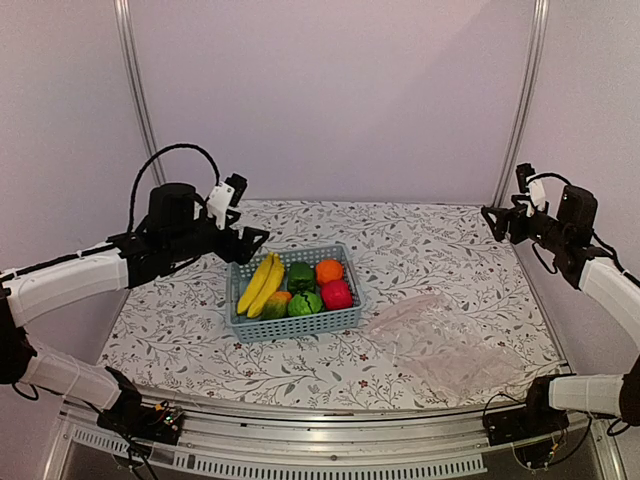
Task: Place the food in the zip-top bag and seal the zipper
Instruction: Move the bin to the center of the board.
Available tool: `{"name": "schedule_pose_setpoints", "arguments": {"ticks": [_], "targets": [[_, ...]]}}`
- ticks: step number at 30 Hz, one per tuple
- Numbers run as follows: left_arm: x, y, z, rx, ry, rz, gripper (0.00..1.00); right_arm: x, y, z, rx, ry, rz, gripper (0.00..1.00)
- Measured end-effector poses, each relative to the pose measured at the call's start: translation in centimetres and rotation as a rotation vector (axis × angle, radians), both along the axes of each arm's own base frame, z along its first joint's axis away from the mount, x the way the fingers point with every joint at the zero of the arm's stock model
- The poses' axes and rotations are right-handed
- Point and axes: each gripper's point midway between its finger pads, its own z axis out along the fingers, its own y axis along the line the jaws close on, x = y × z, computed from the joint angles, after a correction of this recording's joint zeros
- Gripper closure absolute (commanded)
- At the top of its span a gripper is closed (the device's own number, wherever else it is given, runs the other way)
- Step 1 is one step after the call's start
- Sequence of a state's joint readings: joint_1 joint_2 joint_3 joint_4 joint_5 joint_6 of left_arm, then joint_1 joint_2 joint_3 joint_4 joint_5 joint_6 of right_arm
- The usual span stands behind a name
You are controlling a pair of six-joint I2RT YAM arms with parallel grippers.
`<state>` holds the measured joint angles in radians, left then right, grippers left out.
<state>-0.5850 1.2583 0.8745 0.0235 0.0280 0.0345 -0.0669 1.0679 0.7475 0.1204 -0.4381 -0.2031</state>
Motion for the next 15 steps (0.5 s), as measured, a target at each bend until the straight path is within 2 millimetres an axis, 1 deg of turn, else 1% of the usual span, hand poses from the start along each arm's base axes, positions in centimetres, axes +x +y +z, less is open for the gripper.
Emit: {"name": "schedule_pose_setpoints", "arguments": {"ticks": [7, 10, 12, 15], "targets": [[-1.6, -2.0, -0.5, 0.004, 0.009, -0.119, 0.16, -0.2, 0.4, -0.3, -0.008, 0.002, 0.029, 0.01], [-2.1, -2.6, -1.2, 0.018, 0.028, -0.142, 0.19, -0.4, 0.7, -0.5, -0.017, 0.000, 0.049, 0.01], [-1.9, -2.5, -2.2, 0.030, 0.063, -0.119, 0.23, -0.5, 0.8, -0.7, -0.028, -0.001, 0.060, 0.01], [-0.7, -1.5, -3.5, 0.043, 0.141, -0.007, 0.27, -0.6, 1.1, -0.9, -0.043, -0.004, 0.077, 0.01]]}}
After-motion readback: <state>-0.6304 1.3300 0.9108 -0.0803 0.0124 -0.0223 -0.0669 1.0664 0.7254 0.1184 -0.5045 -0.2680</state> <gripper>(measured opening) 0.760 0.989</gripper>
